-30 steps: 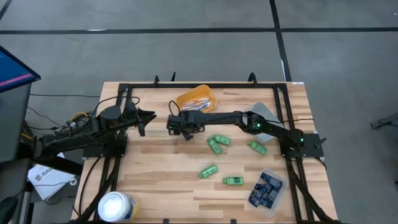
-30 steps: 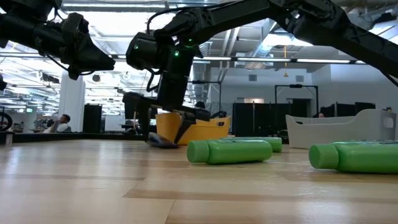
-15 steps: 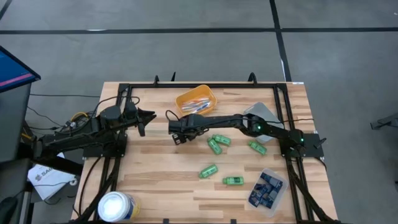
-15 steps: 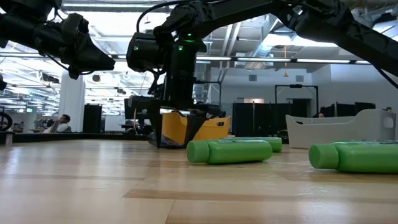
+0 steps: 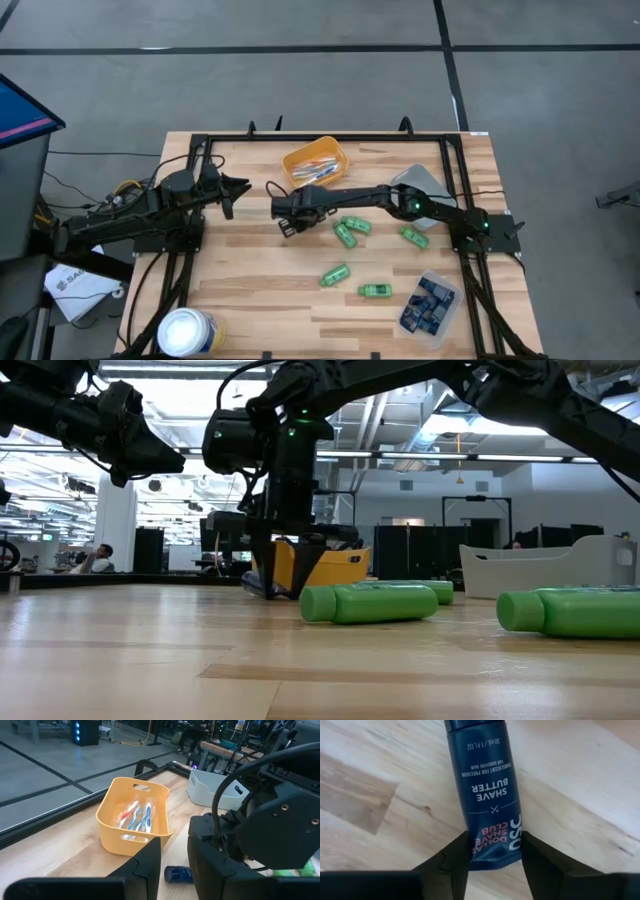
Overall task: Pick & Place Travel size toiletries
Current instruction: Put the dark blue shave cream into the transparent bin
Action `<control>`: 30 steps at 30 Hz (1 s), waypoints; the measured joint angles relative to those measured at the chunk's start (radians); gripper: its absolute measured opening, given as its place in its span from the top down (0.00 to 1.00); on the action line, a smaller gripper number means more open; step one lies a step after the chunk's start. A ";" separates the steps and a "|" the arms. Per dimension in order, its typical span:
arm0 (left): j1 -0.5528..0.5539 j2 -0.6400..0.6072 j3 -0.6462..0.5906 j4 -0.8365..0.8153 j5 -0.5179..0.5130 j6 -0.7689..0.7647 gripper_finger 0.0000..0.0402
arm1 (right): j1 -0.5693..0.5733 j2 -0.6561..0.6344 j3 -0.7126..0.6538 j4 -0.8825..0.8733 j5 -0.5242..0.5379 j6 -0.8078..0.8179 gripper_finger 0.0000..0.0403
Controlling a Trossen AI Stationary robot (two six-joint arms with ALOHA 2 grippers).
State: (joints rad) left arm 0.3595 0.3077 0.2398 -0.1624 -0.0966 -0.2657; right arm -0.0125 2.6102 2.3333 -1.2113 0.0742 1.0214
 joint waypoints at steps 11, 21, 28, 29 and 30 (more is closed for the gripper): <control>0.000 0.000 0.000 0.000 -0.001 0.000 0.77 | 0.044 -0.030 0.016 -0.079 -0.039 -0.011 0.66; 0.000 0.000 0.000 0.006 -0.008 -0.001 0.77 | 0.084 -0.088 0.017 -0.160 -0.029 -0.009 0.75; 0.000 0.000 0.000 0.006 -0.007 -0.001 0.77 | 0.149 -0.165 0.019 -0.231 -0.051 0.040 0.76; 0.000 0.000 0.000 0.006 -0.008 0.000 0.77 | 0.163 -0.180 0.019 -0.263 -0.051 0.055 0.76; 0.000 0.000 0.000 0.007 -0.008 0.000 0.77 | 0.178 -0.197 0.020 -0.276 -0.051 0.074 0.76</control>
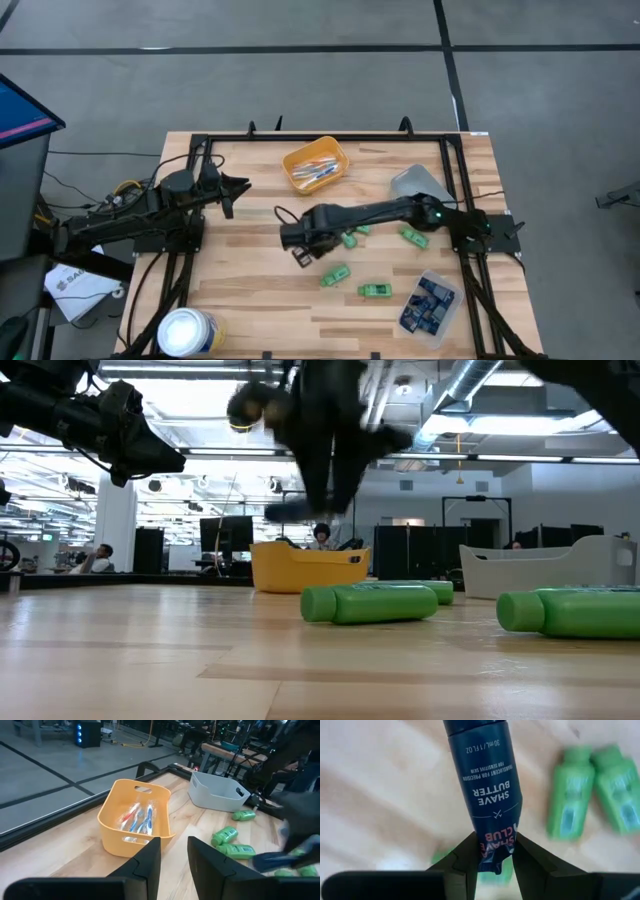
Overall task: Pick & Place Travel size toiletries
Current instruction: Put the dark blue shave cream into the transparent bin
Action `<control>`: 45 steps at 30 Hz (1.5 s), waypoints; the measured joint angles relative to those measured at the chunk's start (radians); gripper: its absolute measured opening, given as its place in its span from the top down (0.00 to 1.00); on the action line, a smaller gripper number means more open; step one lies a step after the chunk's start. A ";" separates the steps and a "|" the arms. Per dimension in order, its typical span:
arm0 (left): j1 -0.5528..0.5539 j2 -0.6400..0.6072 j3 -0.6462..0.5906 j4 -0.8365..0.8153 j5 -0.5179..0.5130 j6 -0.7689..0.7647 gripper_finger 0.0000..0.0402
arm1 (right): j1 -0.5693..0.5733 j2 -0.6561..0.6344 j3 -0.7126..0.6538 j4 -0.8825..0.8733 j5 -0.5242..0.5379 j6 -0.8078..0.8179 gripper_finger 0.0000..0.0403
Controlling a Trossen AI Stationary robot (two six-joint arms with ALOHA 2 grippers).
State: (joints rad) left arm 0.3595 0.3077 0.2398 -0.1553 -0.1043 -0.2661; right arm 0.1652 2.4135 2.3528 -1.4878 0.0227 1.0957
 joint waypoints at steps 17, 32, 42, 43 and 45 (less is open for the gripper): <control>0.000 0.001 0.000 0.001 0.001 0.000 0.77 | 0.332 -0.111 -0.021 -0.083 -0.045 0.568 0.76; 0.000 0.001 0.000 0.004 0.001 0.000 0.77 | 0.625 -0.107 -0.021 -0.083 -0.164 1.170 0.76; 0.000 0.001 0.000 0.009 0.001 0.000 0.77 | 0.726 -0.107 -0.026 -0.083 -0.278 1.306 0.76; 0.000 0.001 0.000 0.010 0.001 0.000 0.77 | 0.728 -0.112 -0.044 -0.078 -0.294 1.309 0.76; 0.000 0.001 0.000 0.017 0.001 -0.001 0.77 | 0.735 -0.146 -0.119 -0.080 -0.325 1.319 0.76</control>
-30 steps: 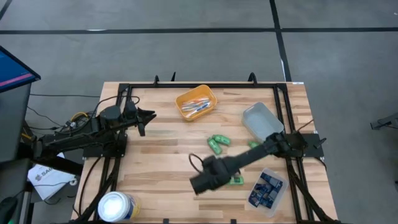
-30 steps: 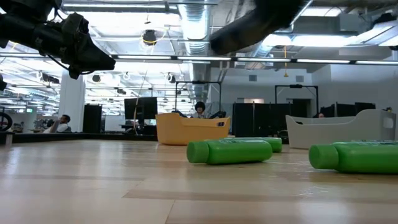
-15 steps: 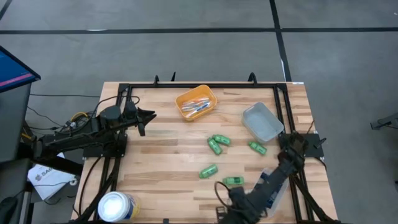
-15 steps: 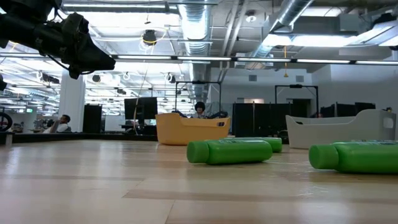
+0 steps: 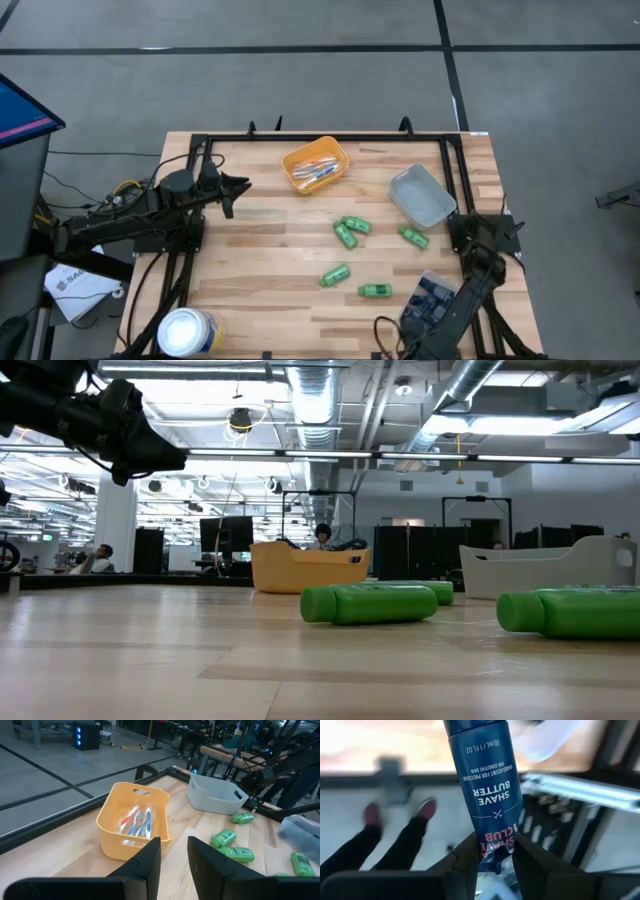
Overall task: Pick & Place Travel size toiletries
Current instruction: Put the dark blue shave cream into the transparent bin
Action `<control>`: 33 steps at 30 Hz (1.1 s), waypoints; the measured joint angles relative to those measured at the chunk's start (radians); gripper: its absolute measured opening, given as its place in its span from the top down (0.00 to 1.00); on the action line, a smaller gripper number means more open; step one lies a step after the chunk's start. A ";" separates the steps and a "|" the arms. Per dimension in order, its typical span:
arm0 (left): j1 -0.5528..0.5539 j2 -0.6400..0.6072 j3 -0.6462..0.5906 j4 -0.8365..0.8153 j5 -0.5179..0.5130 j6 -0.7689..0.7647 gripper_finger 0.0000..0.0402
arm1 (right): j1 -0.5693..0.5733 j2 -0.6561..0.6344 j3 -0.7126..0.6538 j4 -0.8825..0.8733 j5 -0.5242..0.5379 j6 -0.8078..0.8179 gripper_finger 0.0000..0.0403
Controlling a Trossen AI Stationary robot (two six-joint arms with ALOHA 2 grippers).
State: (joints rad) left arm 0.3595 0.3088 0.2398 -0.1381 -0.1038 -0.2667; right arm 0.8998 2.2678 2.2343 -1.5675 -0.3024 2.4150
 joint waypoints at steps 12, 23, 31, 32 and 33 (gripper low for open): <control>0.000 0.000 0.000 0.021 0.000 0.000 0.77 | -0.058 -0.437 -0.600 0.014 -0.053 0.010 0.76; 0.000 0.000 0.000 0.026 0.000 0.000 0.77 | -0.073 -0.425 -0.783 0.202 -0.192 0.011 0.76; 0.000 0.000 0.000 0.029 0.000 0.000 0.77 | -0.087 -0.408 -0.856 0.231 -0.233 0.018 0.74; 0.000 0.000 0.000 0.028 0.000 0.000 0.77 | -0.092 -0.408 -0.864 0.237 -0.233 0.018 0.74; 0.000 0.000 0.000 0.029 0.000 0.000 0.77 | -0.097 -0.408 -0.872 0.247 -0.235 0.018 0.74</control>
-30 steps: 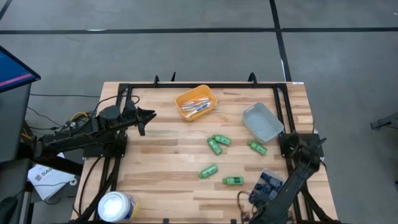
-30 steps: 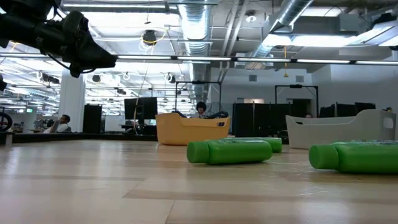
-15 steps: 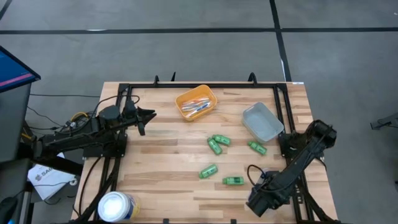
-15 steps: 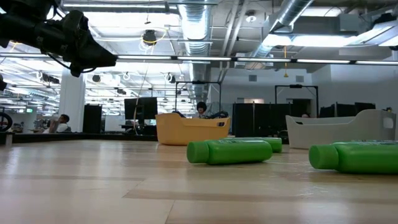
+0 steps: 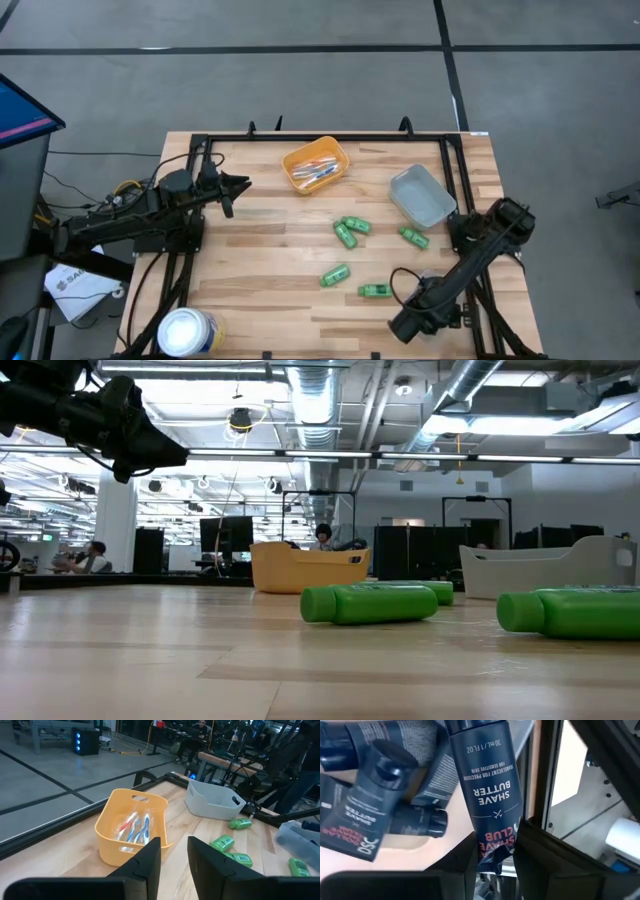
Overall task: Pick & Place Travel size toiletries
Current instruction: Put the dark blue shave cream into the transparent bin
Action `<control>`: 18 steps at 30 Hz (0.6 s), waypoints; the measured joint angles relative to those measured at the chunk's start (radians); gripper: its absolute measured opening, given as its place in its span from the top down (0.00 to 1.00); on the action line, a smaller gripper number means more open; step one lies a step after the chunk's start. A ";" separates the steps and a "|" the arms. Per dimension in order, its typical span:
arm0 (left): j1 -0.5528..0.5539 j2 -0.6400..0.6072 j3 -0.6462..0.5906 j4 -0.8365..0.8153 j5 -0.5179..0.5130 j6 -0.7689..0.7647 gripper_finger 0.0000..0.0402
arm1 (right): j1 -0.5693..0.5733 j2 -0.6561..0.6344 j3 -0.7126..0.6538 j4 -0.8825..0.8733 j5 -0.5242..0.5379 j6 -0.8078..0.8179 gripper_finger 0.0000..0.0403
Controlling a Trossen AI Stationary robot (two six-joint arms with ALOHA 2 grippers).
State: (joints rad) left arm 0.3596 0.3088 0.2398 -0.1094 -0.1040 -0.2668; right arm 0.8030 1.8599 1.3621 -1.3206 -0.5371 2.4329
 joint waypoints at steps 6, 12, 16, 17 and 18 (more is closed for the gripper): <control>0.000 0.000 0.000 0.000 0.000 0.000 0.77 | -0.029 0.001 -0.026 0.026 -0.013 -0.004 0.73; 0.000 0.000 0.000 0.000 0.000 0.000 0.77 | -0.040 0.001 -0.028 0.052 -0.020 -0.005 0.60; 0.000 0.000 0.000 -0.001 -0.005 0.000 0.77 | -0.040 0.001 -0.028 0.096 -0.020 -0.006 0.47; 0.000 0.000 0.000 -0.001 -0.005 0.000 0.77 | -0.040 -0.001 -0.028 0.109 -0.019 -0.008 0.43; 0.000 0.000 0.000 -0.001 -0.005 0.000 0.77 | -0.040 -0.005 -0.028 0.113 -0.017 -0.008 0.40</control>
State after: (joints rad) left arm 0.3599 0.3084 0.2398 -0.1101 -0.1085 -0.2668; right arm 0.7628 1.8550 1.3342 -1.2072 -0.5541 2.4252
